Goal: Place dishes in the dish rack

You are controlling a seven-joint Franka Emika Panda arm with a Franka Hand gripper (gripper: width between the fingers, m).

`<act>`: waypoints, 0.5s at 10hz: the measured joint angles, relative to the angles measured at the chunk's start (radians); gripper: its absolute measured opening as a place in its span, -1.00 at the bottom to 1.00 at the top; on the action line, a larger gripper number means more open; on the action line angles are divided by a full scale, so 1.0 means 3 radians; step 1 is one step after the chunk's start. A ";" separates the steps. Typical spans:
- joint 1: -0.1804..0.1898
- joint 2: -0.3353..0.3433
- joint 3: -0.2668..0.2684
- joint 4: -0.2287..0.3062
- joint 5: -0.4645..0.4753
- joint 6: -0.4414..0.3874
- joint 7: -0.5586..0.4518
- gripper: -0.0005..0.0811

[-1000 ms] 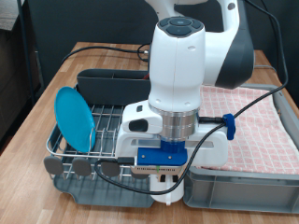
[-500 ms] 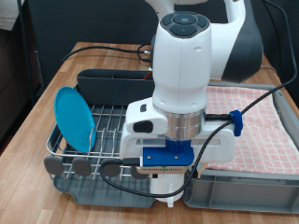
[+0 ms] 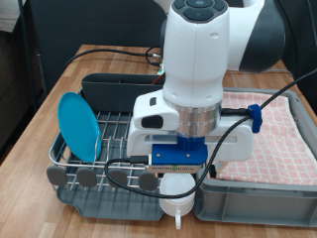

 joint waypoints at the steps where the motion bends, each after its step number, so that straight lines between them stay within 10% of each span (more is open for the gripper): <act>1: 0.0019 -0.0062 -0.0025 -0.0001 -0.0035 -0.0086 0.0035 0.97; 5: 0.0048 -0.0300 -0.0072 -0.0026 -0.0153 -0.0300 0.0115 0.98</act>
